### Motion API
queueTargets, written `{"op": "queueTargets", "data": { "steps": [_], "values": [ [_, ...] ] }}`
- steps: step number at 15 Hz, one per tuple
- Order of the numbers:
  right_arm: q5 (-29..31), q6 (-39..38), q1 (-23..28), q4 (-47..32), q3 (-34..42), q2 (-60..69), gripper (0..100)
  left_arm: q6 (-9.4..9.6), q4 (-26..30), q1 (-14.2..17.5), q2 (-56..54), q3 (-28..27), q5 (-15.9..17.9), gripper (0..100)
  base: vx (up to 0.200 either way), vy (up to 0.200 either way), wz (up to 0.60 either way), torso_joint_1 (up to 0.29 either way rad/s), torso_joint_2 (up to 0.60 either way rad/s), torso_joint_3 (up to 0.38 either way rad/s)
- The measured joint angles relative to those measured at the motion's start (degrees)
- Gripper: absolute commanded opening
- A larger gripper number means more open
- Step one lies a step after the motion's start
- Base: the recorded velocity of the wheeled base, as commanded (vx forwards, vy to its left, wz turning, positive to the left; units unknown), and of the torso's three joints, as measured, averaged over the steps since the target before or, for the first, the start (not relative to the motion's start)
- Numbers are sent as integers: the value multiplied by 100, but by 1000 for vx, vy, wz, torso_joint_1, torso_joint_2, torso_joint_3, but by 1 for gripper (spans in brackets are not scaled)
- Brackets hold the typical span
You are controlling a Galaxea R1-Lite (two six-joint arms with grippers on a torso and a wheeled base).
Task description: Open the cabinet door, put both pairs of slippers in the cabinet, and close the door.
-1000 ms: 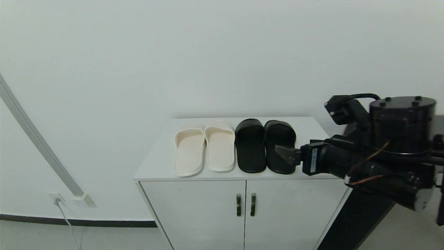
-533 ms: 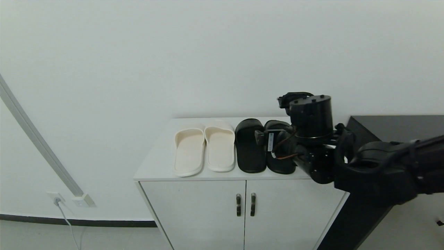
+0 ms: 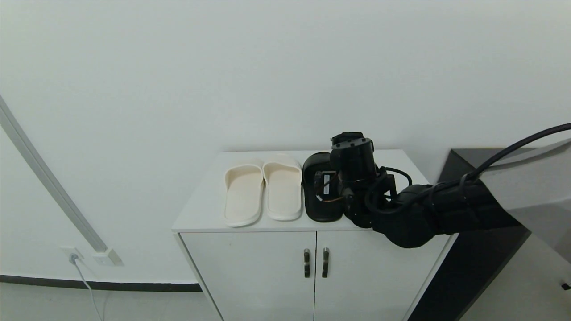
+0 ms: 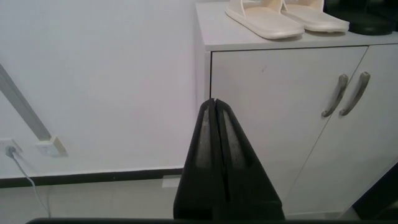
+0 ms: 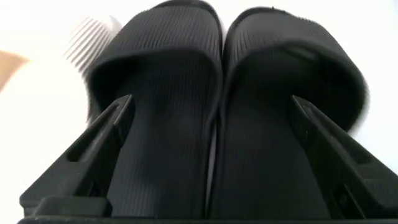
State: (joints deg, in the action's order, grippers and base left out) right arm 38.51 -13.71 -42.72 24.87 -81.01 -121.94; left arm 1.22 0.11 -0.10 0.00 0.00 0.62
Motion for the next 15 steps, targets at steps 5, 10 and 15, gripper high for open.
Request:
{"op": "queueTargets", "data": {
  "steps": [5,10,15],
  "values": [
    [0,197,324,-65,-844,-656,100,0,2,0,0,0,0,0,0,0,0,0,0,0],
    [-13,279,471,-71,-1240,-968,0,0,0,0,0,0,0,0,0,0,0,0,0,0],
    [-11,280,514,-87,-1276,-1039,0,-2,2,0,0,0,-2,0,0,0,0,0,0,0]
  ]
}}
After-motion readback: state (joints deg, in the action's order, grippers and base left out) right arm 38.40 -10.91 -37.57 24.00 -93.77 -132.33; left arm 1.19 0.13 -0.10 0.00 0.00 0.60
